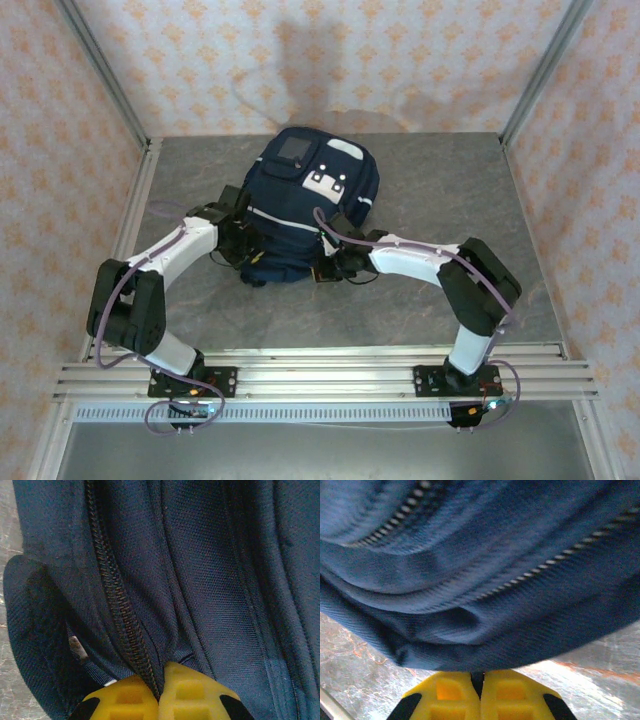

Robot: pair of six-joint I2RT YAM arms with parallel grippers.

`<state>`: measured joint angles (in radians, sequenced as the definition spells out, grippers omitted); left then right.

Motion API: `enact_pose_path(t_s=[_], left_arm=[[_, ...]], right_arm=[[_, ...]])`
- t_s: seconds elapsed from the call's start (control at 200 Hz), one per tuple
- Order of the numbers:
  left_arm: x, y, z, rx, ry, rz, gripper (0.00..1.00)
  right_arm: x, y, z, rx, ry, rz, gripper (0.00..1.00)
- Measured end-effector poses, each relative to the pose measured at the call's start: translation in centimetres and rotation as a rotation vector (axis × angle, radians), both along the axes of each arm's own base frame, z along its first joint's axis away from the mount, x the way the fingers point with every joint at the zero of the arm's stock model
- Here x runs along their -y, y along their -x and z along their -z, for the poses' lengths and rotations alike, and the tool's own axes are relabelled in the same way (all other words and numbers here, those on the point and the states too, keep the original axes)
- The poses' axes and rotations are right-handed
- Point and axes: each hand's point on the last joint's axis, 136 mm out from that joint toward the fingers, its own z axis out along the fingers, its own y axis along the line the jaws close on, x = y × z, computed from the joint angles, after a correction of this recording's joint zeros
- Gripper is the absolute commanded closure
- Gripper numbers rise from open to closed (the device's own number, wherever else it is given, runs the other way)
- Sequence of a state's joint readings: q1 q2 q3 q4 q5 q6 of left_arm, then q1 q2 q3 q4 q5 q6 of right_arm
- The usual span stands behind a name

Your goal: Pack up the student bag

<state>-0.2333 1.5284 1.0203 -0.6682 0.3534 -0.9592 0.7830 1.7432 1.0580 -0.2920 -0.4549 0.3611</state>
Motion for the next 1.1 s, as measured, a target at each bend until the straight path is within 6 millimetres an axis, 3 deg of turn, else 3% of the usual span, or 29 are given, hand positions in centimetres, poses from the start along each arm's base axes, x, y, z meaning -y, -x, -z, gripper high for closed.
enact_pose_path(t_s=[0.68, 0.916, 1.016, 1.101], left_arm=[[-2.7, 0.8, -1.4, 0.061, -0.038, 0.013, 1.00], [-2.7, 0.9, -1.3, 0.062, -0.038, 0.027, 1.00], [-2.4, 1.2, -1.2, 0.058, -0.022, 0.049, 1.00], [-1.7, 1.3, -1.0, 0.057, -0.024, 0.081, 1.00]], right_arm=[[4.5, -4.5, 0.2, 0.030, 0.046, 0.103, 1.00], [7.4, -6.5, 1.1, -0.017, 0.073, 0.219, 1.00], [8.2, -7.2, 1.2, -0.039, 0.070, 0.280, 0.88], [8.7, -7.5, 1.3, -0.051, 0.076, 0.324, 0.71]])
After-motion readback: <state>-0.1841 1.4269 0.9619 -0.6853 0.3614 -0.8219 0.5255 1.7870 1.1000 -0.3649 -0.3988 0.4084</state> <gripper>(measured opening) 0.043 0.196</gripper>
